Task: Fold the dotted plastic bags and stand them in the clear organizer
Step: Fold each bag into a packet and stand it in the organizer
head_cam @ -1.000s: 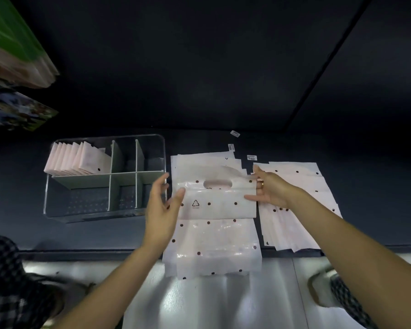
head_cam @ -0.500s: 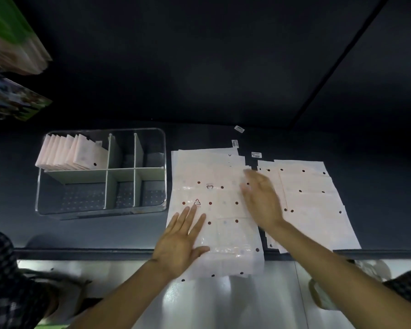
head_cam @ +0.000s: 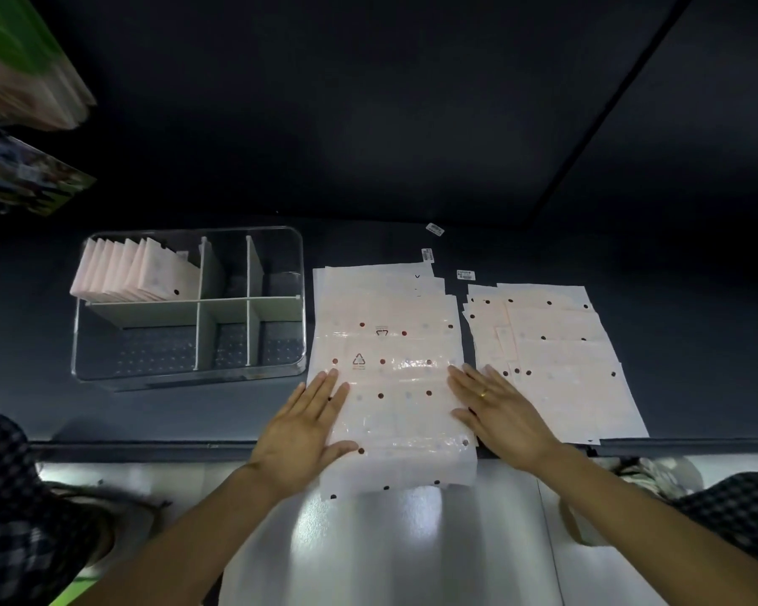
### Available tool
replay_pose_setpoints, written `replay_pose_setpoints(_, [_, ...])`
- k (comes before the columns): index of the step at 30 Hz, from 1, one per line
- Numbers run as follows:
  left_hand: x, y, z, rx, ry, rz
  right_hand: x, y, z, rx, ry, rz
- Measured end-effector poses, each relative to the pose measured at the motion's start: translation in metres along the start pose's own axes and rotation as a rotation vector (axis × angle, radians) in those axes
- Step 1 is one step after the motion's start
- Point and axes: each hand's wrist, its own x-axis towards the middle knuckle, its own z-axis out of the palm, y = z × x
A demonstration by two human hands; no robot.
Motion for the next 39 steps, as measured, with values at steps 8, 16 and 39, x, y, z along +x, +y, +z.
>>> replay_pose_setpoints(8, [0.004, 0.004, -0.003, -0.111, 0.028, -0.064, 0.046, -0.035, -0.006, 0.103, 0.276, -0.06])
replay_pose_setpoints(16, [0.01, 0.004, -0.016, -0.384, 0.213, -0.06, 0.055, -0.033, -0.015, 0.21, 0.264, -0.048])
replay_pose_setpoints(39, [0.009, 0.042, -0.025, -0.51, 0.613, -0.061, 0.104, -0.024, -0.035, 0.208, -0.084, 0.111])
